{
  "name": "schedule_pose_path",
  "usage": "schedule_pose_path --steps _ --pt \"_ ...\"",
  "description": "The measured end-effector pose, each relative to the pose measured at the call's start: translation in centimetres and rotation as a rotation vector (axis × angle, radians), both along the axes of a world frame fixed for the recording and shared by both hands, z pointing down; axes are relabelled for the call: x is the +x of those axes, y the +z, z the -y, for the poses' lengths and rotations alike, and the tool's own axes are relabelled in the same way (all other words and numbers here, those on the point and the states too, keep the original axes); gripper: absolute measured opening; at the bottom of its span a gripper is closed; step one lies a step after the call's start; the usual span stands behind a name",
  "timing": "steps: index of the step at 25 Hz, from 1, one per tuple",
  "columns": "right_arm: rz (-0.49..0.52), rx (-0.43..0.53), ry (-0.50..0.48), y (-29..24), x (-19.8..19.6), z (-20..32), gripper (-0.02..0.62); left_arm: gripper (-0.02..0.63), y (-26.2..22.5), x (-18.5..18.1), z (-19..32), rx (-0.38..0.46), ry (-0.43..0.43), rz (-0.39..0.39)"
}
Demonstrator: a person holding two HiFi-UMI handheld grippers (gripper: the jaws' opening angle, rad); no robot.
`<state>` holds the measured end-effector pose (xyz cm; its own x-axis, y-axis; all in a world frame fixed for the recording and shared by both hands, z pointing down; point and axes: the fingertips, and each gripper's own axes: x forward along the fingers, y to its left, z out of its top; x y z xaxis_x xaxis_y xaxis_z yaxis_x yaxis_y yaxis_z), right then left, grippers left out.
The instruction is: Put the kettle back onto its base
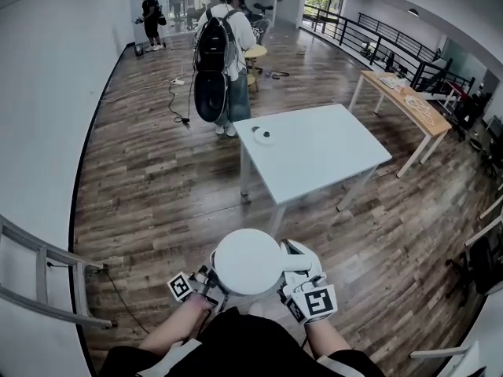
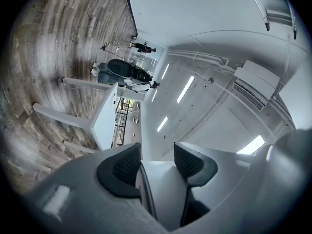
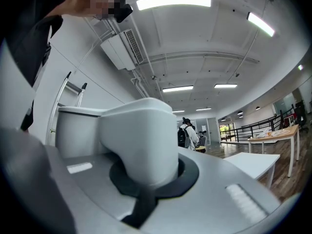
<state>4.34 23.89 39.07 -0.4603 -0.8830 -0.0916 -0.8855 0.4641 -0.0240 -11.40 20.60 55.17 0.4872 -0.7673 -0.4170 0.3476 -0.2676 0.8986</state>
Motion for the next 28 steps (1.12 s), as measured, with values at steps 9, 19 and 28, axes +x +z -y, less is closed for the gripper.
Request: schedule_pose_path --steps 9,19,28 --pt "0.011 0.012 -0.017 -0.1 4.5 4.5 0.006 0.206 -0.4 3.8 4.1 0.005 -0.026 0.017" --pt "0.045 0.024 -0.028 0.6 6.7 7.5 0.006 0.206 -0.4 5.6 6.9 0.016 -0.042 0.038" --pt "0.020 0.006 0.031 0.8 8.4 12.1 0.006 0.206 0.6 7.7 12.2 -0.013 0.017 0.029"
